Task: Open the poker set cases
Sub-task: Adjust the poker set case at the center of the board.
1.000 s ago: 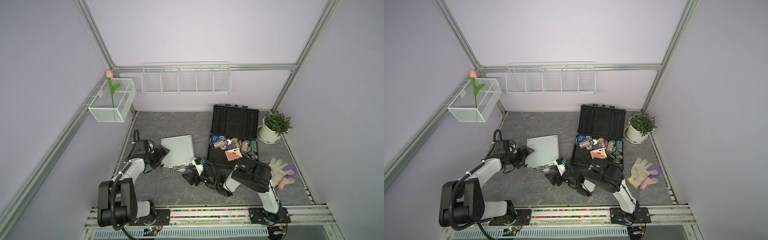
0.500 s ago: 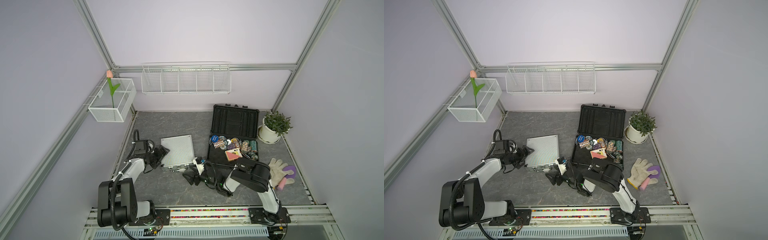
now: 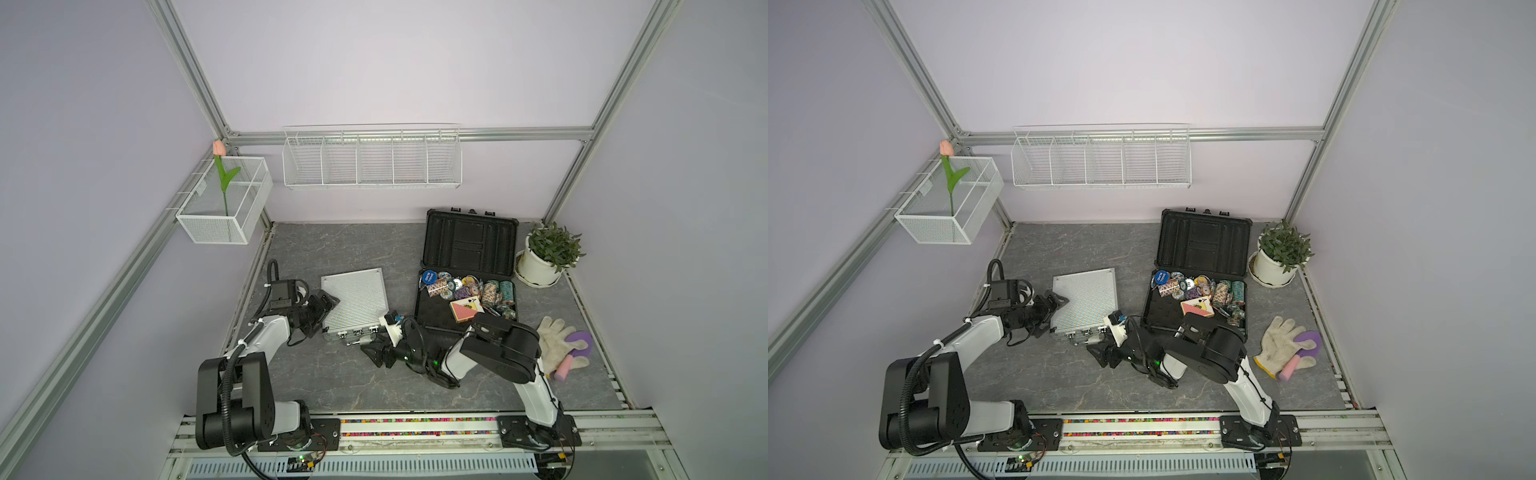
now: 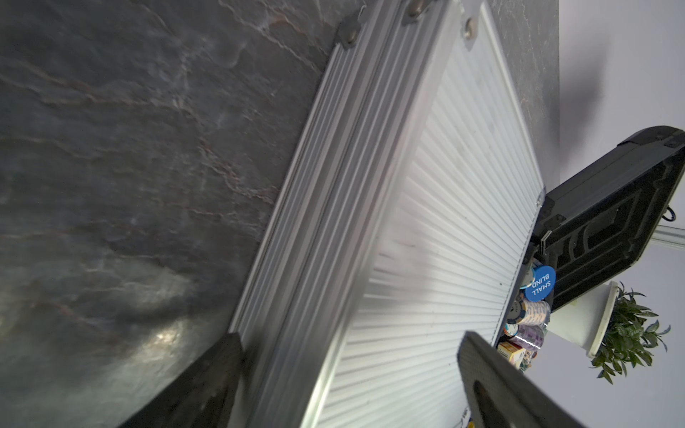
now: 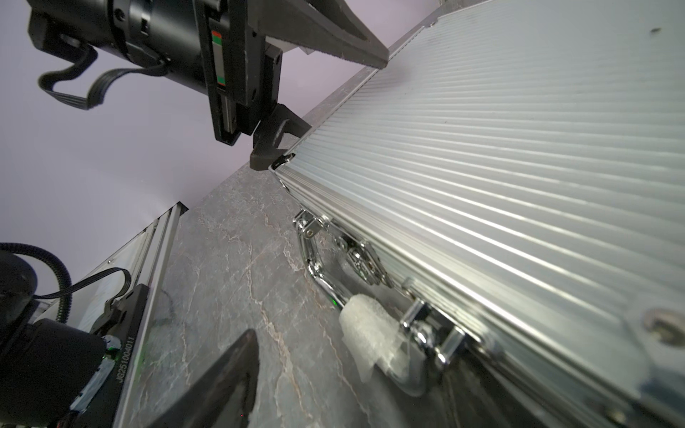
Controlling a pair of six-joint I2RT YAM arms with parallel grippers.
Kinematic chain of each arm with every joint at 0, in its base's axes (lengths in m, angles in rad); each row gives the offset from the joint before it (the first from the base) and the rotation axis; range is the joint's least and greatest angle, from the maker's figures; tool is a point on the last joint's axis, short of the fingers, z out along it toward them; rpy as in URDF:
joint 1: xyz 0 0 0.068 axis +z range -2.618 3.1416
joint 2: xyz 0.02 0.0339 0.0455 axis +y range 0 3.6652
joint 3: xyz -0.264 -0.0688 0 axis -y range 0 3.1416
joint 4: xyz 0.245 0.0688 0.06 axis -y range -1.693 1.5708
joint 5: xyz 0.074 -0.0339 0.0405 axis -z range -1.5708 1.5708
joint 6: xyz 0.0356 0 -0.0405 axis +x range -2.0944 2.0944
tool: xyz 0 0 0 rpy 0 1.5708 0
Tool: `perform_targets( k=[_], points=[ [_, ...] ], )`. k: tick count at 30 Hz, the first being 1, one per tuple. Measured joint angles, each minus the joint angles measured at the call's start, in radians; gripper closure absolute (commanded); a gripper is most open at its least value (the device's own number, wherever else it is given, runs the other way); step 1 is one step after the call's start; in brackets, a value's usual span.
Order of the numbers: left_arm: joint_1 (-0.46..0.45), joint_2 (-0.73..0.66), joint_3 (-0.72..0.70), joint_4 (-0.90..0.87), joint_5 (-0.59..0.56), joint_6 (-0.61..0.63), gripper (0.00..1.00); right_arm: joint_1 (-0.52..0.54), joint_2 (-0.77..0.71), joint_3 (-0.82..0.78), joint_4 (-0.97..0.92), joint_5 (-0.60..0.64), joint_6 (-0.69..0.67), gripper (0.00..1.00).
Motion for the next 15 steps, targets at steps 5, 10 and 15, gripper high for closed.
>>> perform_targets(
  k=[5, 10, 15],
  points=[
    [0.000, 0.000, 0.000, 0.000, 0.000, 0.000, 0.08, -0.002, 0.008, -0.019, 0.043, -0.016, 0.008, 0.31],
    [0.000, 0.000, 0.000, 0.000, 0.001, -0.003, 0.07, -0.002, 0.013, -0.038, 0.093, -0.029, 0.015, 0.33],
    [0.000, -0.005, 0.005, -0.019, -0.003, 0.006, 0.08, -0.002, 0.025, -0.039, 0.115, -0.029, 0.026, 0.31]
  ],
)
